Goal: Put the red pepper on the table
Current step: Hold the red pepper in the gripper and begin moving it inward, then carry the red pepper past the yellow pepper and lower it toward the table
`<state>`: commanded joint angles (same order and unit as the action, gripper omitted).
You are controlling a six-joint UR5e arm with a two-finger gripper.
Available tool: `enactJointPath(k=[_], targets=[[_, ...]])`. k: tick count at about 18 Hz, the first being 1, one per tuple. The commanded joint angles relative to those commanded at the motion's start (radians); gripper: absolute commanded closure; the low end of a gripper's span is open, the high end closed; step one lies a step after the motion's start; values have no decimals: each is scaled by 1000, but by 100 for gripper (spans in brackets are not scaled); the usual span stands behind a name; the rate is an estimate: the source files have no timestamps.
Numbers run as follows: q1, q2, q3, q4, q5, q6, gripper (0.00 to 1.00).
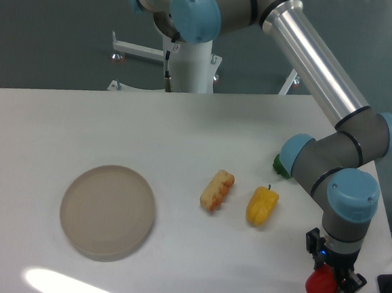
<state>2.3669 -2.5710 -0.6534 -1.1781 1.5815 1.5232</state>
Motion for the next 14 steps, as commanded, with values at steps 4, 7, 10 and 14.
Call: enactJointPath(k=[4, 7, 10, 14], targets=[[-3, 8, -9, 0, 2, -14, 48], [-12, 24, -23, -9, 0, -29, 48], [-14, 77, -74, -44, -8, -67, 48], [-48, 175, -201, -55, -20, -208, 48]])
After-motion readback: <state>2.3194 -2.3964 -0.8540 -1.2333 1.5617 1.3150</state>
